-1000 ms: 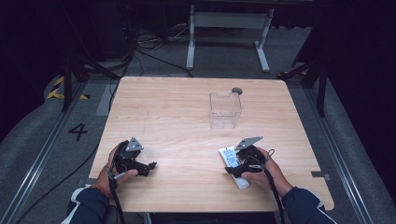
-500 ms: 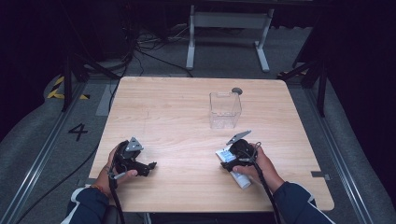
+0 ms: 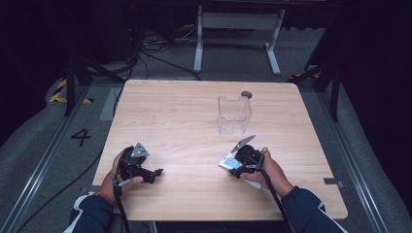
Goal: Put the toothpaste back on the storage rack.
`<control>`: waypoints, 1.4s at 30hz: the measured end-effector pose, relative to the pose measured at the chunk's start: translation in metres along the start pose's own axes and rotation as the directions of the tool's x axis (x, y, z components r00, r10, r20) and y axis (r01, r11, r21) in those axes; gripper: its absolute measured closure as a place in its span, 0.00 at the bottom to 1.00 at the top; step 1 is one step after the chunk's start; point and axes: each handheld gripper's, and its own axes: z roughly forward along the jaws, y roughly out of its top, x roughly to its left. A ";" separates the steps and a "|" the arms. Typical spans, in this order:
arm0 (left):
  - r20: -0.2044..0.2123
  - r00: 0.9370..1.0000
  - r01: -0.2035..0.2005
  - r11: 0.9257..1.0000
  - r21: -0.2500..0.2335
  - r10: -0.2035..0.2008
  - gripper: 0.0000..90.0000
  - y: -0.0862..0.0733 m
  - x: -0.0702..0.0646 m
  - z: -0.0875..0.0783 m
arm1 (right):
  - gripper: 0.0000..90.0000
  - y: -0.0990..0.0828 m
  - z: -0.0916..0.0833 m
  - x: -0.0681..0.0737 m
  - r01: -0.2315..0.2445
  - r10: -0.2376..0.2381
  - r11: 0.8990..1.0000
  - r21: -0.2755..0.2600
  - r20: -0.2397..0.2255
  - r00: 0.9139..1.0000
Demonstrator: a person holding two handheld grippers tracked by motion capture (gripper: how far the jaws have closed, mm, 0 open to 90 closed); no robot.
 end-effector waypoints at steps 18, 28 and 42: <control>-0.002 1.000 -0.004 1.000 0.000 0.004 0.00 0.000 0.000 0.000 | 0.65 -0.003 -0.006 -0.002 0.070 -0.069 0.998 0.004 -0.051 0.996; 0.007 1.000 -0.010 1.000 0.001 0.010 0.00 0.001 0.001 0.000 | 0.73 -0.008 -0.014 -0.006 0.067 -0.068 0.997 -0.027 -0.079 0.994; 0.007 1.000 -0.017 1.000 0.002 0.017 0.00 0.001 0.001 0.000 | 0.77 -0.016 -0.034 -0.012 0.046 -0.060 0.993 -0.112 -0.123 0.991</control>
